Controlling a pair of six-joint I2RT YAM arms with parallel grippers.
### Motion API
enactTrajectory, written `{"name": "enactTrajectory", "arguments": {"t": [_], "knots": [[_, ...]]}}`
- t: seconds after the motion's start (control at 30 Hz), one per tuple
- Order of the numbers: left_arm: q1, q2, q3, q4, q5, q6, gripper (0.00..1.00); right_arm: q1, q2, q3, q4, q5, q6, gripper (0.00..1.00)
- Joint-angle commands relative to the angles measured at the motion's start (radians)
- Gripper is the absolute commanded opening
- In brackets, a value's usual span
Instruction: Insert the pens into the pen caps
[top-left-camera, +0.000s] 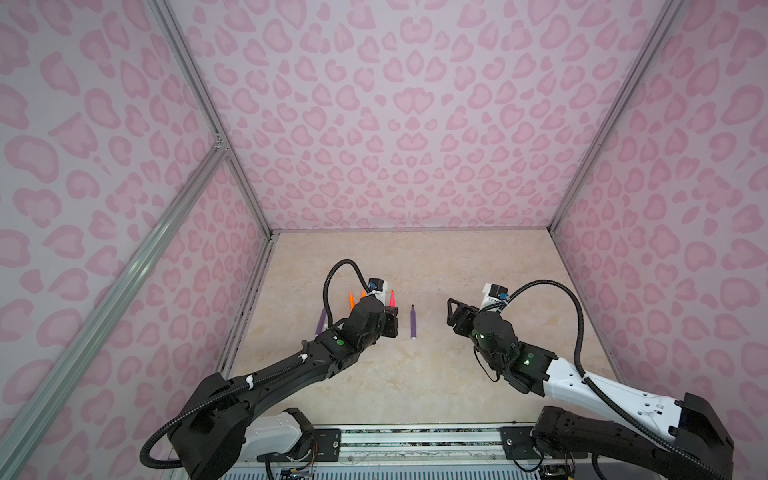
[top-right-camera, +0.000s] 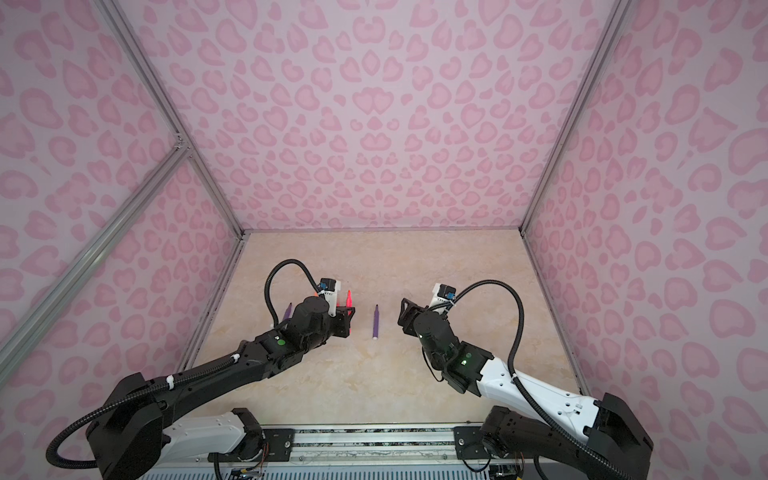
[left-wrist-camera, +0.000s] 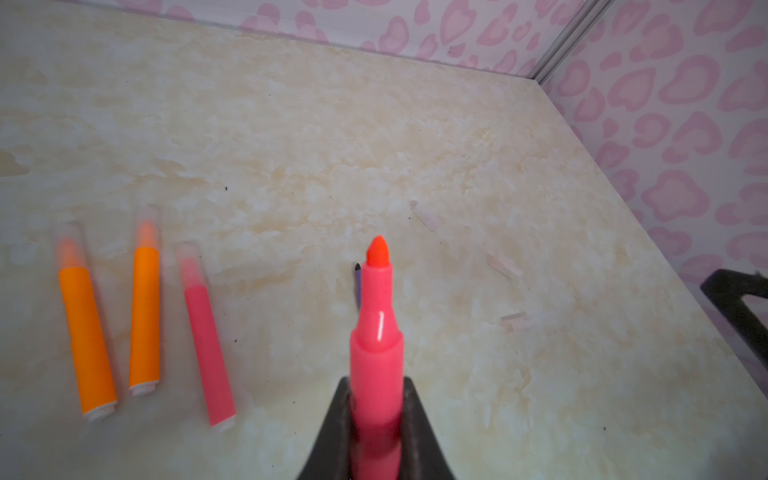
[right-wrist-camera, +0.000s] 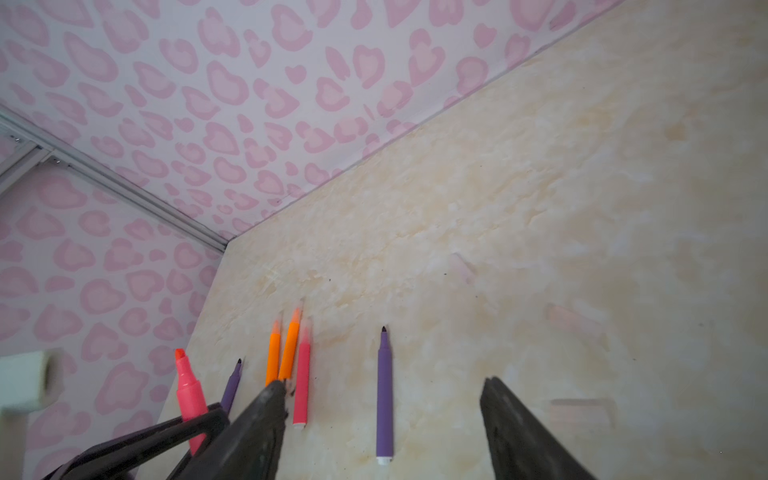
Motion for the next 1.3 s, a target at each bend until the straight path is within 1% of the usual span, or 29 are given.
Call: {"name": "enactTrajectory", "arguments": {"t": [0.0, 0.13, 0.3, 0.37, 0.5, 0.6, 0.73, 0.8, 0.87, 0.93, 1.0, 1.13, 1.2, 1.27], "knots": [[0.001, -0.005, -0.002, 0.021, 0.001, -0.009, 0.03, -0.043, -0.01, -0.014, -0.096, 0.059, 0.052, 0.77], [0.001, -0.014, -0.006, 0.028, 0.015, -0.006, 0.03, -0.112, -0.017, -0.042, -0.136, 0.073, 0.084, 0.77], [0.001, -0.015, -0.006, 0.034, 0.029, -0.004, 0.03, -0.178, 0.017, -0.042, -0.16, 0.027, 0.087, 0.76], [0.002, -0.013, -0.007, 0.036, 0.033, -0.002, 0.03, -0.199, 0.053, -0.021, -0.167, -0.009, 0.074, 0.73], [0.002, -0.016, -0.009, 0.042, 0.044, -0.001, 0.03, -0.209, 0.156, 0.028, -0.166, -0.062, 0.039, 0.68], [0.001, -0.012, -0.006, 0.041, 0.043, 0.001, 0.03, -0.212, 0.235, 0.077, -0.179, -0.09, 0.023, 0.66], [0.002, -0.024, -0.008, 0.045, 0.058, 0.009, 0.03, -0.215, 0.328, 0.135, -0.224, -0.119, 0.024, 0.61], [0.001, -0.042, -0.01, 0.043, 0.066, 0.013, 0.03, -0.212, 0.357, 0.144, -0.234, -0.129, 0.038, 0.55], [0.001, -0.071, 0.001, 0.036, 0.093, 0.016, 0.03, -0.208, 0.365, 0.13, -0.22, -0.146, 0.033, 0.55], [0.001, -0.109, 0.042, -0.012, 0.143, -0.01, 0.03, -0.209, 0.375, 0.128, -0.23, -0.159, -0.012, 0.56], [0.001, -0.151, 0.084, -0.07, 0.188, -0.066, 0.03, -0.212, 0.375, 0.132, -0.263, -0.16, -0.05, 0.6], [0.001, -0.245, 0.12, -0.13, 0.246, -0.163, 0.02, -0.217, 0.362, 0.132, -0.287, -0.192, -0.08, 0.62], [0.001, -0.279, 0.127, -0.144, 0.252, -0.192, 0.02, -0.217, 0.363, 0.126, -0.297, -0.195, -0.072, 0.63], [0.001, -0.296, 0.129, -0.165, 0.227, -0.243, 0.02, -0.218, 0.363, 0.113, -0.306, -0.184, -0.049, 0.63]]}}
